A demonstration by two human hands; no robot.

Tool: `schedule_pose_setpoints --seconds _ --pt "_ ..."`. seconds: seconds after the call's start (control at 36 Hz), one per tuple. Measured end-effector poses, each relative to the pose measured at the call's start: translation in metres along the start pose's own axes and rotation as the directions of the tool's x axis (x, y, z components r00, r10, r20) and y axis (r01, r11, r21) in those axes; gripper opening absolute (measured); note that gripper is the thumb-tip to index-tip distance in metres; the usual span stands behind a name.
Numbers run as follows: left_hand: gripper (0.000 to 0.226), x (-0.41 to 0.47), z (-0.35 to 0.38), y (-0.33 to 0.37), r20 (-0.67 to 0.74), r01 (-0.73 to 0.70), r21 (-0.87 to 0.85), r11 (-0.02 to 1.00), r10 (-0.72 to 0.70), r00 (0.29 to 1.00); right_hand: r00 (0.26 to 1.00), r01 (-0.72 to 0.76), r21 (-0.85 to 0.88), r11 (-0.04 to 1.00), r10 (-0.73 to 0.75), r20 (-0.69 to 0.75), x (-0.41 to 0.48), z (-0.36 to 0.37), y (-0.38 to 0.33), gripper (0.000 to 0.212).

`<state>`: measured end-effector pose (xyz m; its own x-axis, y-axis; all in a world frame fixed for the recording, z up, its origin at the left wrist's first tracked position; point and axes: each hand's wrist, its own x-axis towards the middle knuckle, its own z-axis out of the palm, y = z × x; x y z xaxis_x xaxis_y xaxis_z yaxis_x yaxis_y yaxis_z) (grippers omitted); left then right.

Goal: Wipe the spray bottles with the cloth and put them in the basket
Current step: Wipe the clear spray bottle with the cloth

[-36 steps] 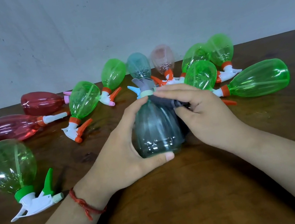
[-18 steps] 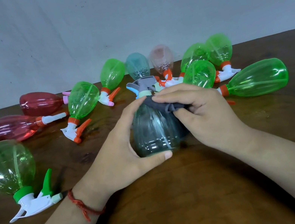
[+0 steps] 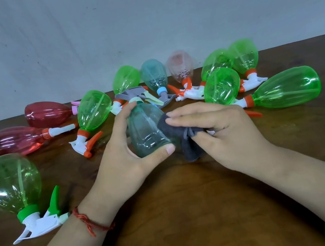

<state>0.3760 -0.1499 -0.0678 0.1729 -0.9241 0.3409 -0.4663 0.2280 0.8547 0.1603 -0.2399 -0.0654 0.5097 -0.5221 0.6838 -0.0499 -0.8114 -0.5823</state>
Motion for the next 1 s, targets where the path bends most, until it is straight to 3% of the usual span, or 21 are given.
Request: schedule_pose_setpoints --seconds 0.25,0.39,0.5,0.58,0.64,0.75,0.86,1.0 --pt "0.107 -0.009 0.005 0.009 0.14 -0.097 0.051 0.994 0.09 0.986 0.961 -0.261 0.275 0.925 0.275 -0.013 0.008 -0.001 0.005 0.056" --pt "0.111 -0.01 0.007 0.008 0.21 -0.15 0.037 0.988 0.139 0.968 0.943 -0.304 0.421 0.855 0.333 0.005 0.011 -0.001 0.004 0.057" --pt "0.116 -0.012 0.006 0.005 0.247 -0.138 0.106 0.985 0.109 0.963 0.938 -0.311 0.351 0.883 0.345 -0.036 0.011 -0.005 0.006 0.059" --pt "0.105 0.0 0.011 0.014 0.267 -0.228 0.192 0.955 0.172 0.948 0.955 -0.273 0.247 0.93 0.292 -0.044 0.009 -0.004 0.005 0.057" --pt "0.089 0.005 0.014 0.024 0.202 -0.129 0.171 0.977 0.093 0.975 0.971 -0.225 0.167 0.96 0.235 -0.039 0.007 -0.001 0.005 0.055" --pt "0.111 -0.008 0.013 0.015 0.166 -0.125 0.133 0.983 0.103 0.981 0.99 -0.128 0.051 0.99 0.131 -0.053 0.005 -0.001 0.002 0.057" --pt "0.11 -0.002 0.006 0.006 0.008 -0.071 0.051 0.996 0.071 0.997 0.999 -0.049 -0.013 0.999 0.049 -0.004 0.002 0.0 -0.003 0.061" --pt "0.11 0.0 0.001 0.005 -0.066 -0.048 0.039 0.998 0.05 0.997 1.0 0.006 -0.042 0.999 -0.005 0.025 0.0 0.004 -0.006 0.058"
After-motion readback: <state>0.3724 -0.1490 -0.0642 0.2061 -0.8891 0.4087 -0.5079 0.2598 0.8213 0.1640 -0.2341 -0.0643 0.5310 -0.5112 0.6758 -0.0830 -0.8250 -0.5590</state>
